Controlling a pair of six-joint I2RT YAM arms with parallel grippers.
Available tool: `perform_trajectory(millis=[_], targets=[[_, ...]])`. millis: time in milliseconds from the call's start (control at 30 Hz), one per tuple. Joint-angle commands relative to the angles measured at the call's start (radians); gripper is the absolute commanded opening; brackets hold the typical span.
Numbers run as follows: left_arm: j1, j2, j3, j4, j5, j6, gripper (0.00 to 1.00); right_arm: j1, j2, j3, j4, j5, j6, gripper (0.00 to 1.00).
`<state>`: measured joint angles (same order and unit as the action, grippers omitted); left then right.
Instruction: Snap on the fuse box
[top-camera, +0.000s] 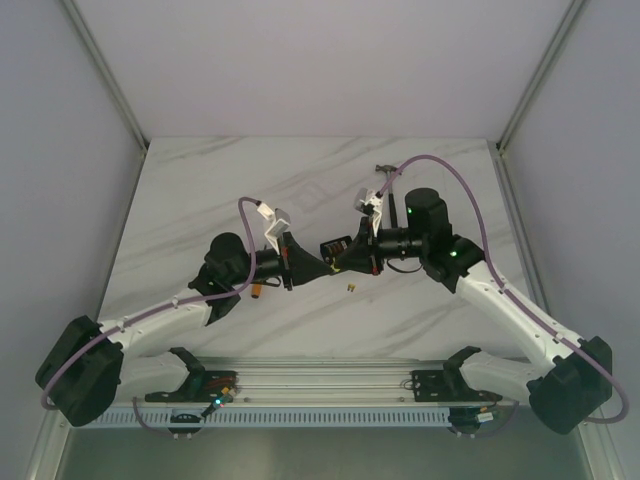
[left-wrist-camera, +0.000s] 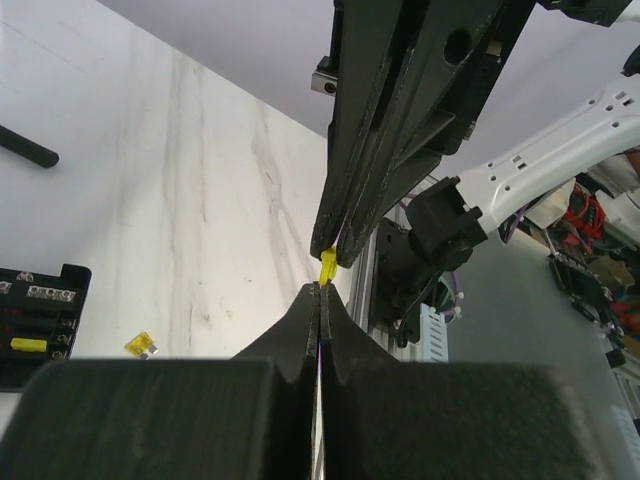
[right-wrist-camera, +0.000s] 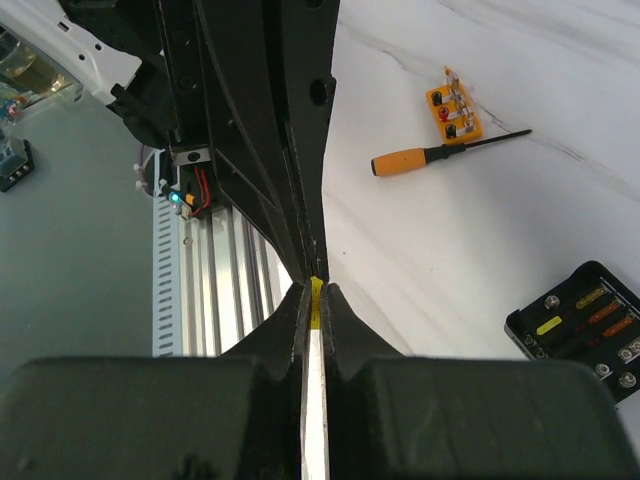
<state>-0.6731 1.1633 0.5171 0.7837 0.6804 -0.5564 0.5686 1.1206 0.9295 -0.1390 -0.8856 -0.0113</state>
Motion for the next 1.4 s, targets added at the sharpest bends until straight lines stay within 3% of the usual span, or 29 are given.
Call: perform_trajectory(millis=[0, 167, 533, 733, 1067, 1367], targets=[[0.007, 0.013, 0.027, 0.037, -0.001, 0.001, 0.00, -0.001, -0.008, 0.021, 0.022, -0.041, -0.004, 0.02], [0.009, 0.035, 0.029, 0.010, -0.050, -0.002, 0.05, 0.000, 0.000, 0.012, 0.019, 0.028, 0.007, 0.00], [0.075, 0.128, 0.016, -0.050, -0.224, -0.074, 0.40, 0.003, 0.127, 0.028, -0.004, 0.312, 0.041, 0.00], [0.099, 0.225, 0.029, -0.092, -0.310, -0.145, 0.53, 0.035, 0.212, 0.043, 0.014, 0.538, 0.070, 0.00], [0.099, 0.414, 0.109, -0.151, -0.333, -0.224, 0.58, 0.126, 0.361, 0.080, 0.037, 0.873, 0.115, 0.00], [0.099, 0.573, 0.136, -0.096, -0.258, -0.336, 0.58, 0.163, 0.453, 0.091, 0.058, 0.970, 0.151, 0.00]])
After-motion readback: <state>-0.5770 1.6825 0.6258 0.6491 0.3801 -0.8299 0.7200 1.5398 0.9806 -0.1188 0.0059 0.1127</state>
